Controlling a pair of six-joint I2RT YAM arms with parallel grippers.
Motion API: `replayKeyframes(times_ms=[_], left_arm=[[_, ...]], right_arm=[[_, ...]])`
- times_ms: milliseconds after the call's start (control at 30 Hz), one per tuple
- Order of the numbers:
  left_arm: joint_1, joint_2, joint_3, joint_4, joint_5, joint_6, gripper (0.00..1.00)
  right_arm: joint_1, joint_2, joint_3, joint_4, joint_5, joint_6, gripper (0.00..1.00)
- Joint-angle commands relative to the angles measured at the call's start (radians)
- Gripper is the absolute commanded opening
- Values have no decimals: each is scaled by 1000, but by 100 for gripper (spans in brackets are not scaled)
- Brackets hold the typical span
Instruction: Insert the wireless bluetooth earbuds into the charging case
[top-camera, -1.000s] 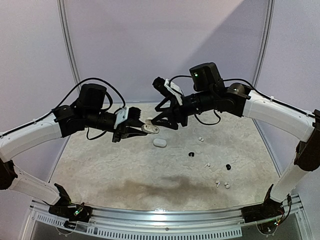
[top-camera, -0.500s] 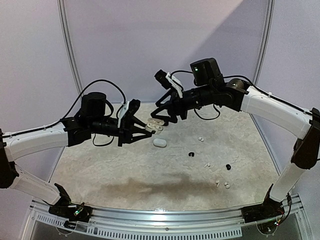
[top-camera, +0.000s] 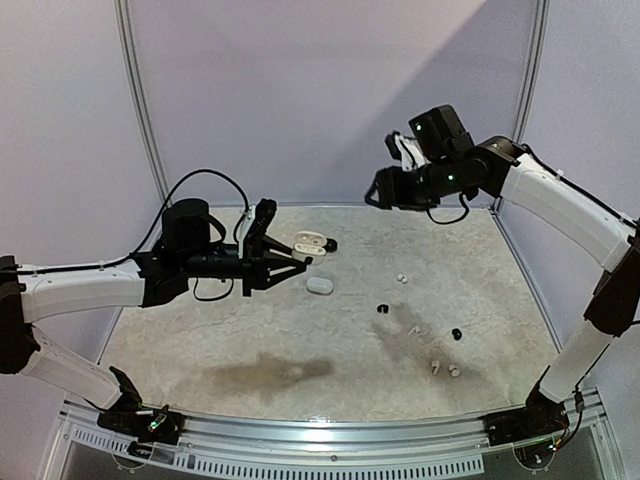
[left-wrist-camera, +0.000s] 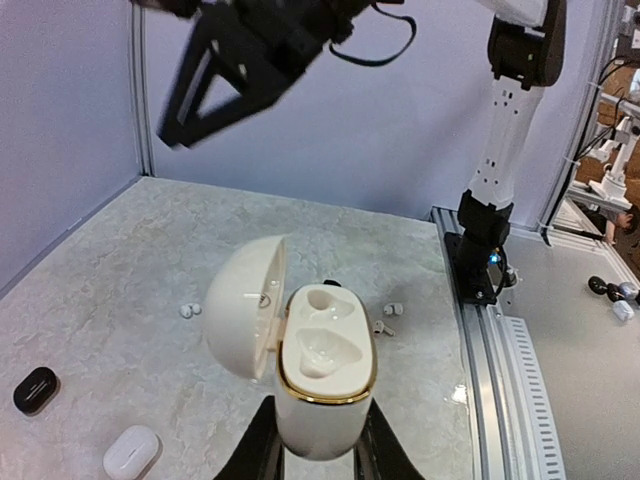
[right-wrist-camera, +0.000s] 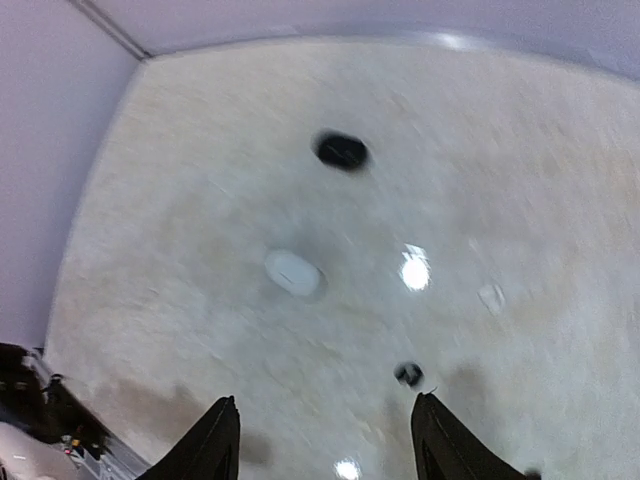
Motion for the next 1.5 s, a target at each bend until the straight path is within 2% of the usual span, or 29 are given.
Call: replayKeyframes(times_ms=[0, 133, 300, 433, 533, 667, 867, 1000, 1233, 1467], left_arm=[[8, -30, -41, 60, -21, -3, 0], [7, -46, -65, 83, -24, 3, 0], [4, -71, -100, 111, -26, 2, 0], [1, -91, -118, 123, -33, -3, 0], [1, -101, -124, 120, -40, 2, 0], [-1, -102, -128, 122, -40, 7, 0], [-1, -98, -119, 110, -35, 18, 0], [-1, -97, -115, 100, -34, 26, 0], [-1, -94, -111, 95, -34, 34, 0], [-1, -92, -110, 88, -33, 34, 0]], right_arm=[[10, 3, -142, -486, 173, 288, 58], [56, 21, -256, -526, 169, 338, 59], [77, 62, -363, -449, 134, 353, 59], [91, 108, -444, -403, 81, 341, 54], [98, 137, -502, -410, 86, 345, 52], [97, 133, -591, -320, 55, 360, 51], [98, 134, -656, -235, 39, 375, 49], [97, 132, -701, -190, -9, 378, 43], [98, 122, -727, -202, -9, 380, 32], [99, 98, -750, -216, -14, 383, 30]])
